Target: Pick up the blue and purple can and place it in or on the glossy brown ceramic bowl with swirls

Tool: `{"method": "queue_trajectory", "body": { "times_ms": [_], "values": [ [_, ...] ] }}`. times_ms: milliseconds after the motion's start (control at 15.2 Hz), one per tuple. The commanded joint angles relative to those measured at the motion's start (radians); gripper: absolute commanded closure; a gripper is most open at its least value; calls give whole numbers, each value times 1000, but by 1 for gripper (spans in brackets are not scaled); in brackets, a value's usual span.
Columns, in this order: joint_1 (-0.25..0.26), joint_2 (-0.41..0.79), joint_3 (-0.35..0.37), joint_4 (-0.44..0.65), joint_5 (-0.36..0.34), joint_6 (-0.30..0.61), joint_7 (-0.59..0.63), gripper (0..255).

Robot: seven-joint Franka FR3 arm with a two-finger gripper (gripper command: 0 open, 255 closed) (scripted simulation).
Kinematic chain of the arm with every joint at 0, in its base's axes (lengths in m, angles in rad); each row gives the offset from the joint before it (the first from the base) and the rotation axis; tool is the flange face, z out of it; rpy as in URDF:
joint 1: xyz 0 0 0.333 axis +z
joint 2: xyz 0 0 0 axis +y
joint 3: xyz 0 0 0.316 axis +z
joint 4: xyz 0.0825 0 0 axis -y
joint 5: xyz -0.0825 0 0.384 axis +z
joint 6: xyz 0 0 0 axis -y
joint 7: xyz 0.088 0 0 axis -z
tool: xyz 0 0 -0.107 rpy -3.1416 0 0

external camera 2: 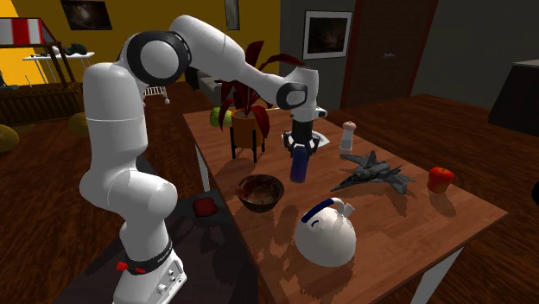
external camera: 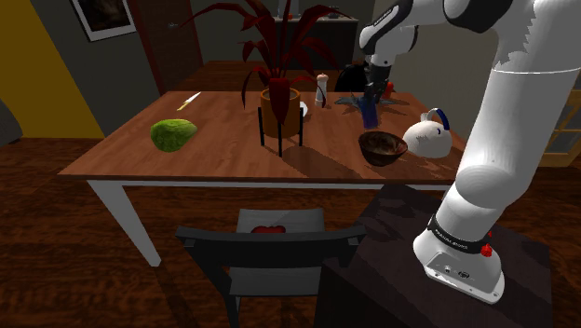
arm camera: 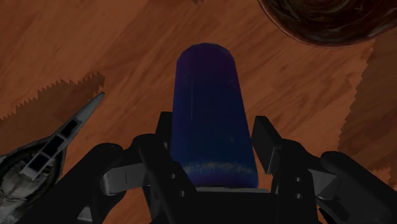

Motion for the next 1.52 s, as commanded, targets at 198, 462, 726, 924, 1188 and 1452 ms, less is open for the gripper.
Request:
{"method": "queue_trajectory", "body": {
  "times_ms": [198,462,726,924,1188,1452],
  "values": [
    [5,-28,-5,40,-23,-61,16,255],
    [8,-48,-8,74,-39,-111,27,255],
    [10,-63,-9,112,-51,-161,36,255],
    [11,-73,-10,143,-58,-199,42,255],
    [12,-81,-11,178,-64,-240,47,255],
    [48,-282,11,10,-191,-234,143,255]
  ]
}}
